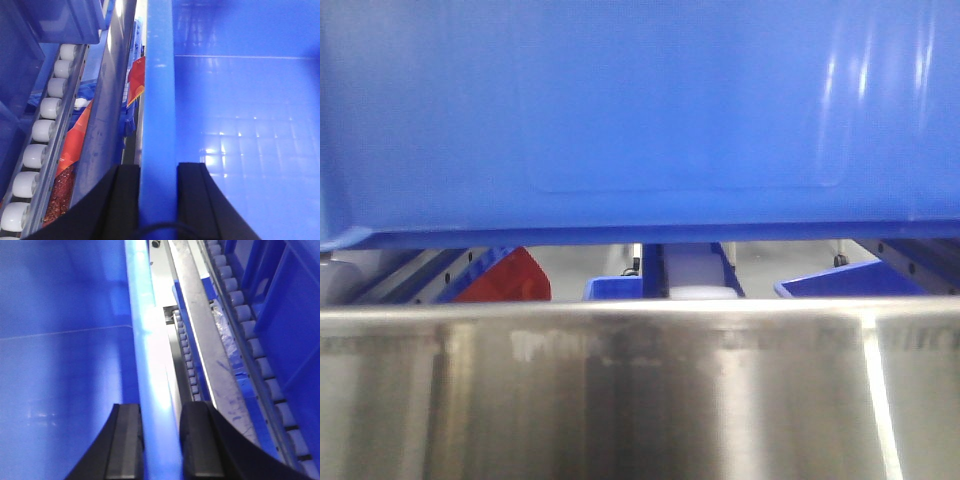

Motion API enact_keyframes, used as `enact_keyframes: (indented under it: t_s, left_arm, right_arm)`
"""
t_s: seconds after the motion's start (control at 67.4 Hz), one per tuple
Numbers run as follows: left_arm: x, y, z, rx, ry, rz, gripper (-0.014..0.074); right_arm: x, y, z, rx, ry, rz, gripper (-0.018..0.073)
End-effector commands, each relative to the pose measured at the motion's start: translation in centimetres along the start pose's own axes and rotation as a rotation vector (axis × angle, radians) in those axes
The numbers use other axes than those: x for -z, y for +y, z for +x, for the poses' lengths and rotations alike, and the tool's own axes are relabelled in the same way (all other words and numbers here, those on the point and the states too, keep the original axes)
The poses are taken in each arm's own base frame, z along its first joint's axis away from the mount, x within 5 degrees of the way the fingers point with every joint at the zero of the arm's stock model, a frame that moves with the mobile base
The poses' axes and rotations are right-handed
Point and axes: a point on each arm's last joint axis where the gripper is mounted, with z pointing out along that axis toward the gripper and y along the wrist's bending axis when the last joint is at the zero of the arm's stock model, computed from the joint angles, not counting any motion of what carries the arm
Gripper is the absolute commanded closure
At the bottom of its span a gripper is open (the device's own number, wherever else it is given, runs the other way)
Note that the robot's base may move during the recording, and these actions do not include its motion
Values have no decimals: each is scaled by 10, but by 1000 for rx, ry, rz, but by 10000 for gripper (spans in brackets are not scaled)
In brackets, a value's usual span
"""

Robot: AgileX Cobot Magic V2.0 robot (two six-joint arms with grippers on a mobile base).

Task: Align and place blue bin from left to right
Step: 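Lower the blue bin onto the shelf rollers and open both grippers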

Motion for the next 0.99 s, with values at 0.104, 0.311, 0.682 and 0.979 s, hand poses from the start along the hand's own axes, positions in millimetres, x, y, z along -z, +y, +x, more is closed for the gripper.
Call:
enact_keyframes:
  t_s: [0.104,0.311,0.682,0.979]
  left_arm:
    - [9,-13,-8,16,-76,137,674]
    - [9,-10,-11,-10,-116,101,276]
    - [9,-7,-13,-28,-136,66,118]
    - [24,-3,-25,12,-162,77,124]
  right_arm:
    - [7,12,-10,-17,-90,-122,602]
    - [8,11,-9,-18,-84,-114,199]
    - [7,9,-7,-14,-61,-90,117]
    - [13,7,-8,21,-74,-97,225]
